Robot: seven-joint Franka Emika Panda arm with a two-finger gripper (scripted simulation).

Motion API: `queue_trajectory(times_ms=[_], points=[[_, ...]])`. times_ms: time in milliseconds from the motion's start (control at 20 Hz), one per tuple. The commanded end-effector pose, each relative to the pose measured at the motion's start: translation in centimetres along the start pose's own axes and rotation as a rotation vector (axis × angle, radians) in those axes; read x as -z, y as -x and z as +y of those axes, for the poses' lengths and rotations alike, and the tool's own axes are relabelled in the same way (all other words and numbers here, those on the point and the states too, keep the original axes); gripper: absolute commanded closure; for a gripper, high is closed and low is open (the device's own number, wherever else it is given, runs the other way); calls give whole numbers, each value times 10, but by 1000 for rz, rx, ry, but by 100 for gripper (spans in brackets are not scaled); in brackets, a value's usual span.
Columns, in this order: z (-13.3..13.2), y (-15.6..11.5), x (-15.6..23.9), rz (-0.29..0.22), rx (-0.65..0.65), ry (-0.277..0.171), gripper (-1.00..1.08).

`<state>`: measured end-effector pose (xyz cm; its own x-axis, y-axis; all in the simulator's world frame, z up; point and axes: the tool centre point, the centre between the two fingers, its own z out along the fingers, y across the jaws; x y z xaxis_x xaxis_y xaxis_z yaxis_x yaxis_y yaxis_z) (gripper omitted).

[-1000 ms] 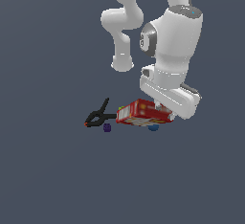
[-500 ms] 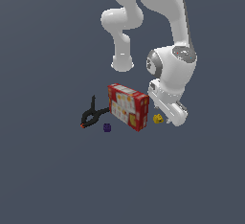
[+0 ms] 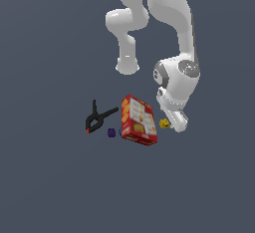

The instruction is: Pick up a designated object from a clutter of objects.

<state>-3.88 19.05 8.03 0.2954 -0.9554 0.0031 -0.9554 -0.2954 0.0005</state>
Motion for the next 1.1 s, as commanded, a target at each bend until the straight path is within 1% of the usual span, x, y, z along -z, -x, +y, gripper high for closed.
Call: queue_trajectory(times_ms=[0,250,600,1050], points=[[1,4,-4,-1,-23,0,-92],[3,8,-8,-3,-44,0,-92],[3,8,-12,-3,-43,-1,-92],[4,8,-49,-3,-45,0,-92]])
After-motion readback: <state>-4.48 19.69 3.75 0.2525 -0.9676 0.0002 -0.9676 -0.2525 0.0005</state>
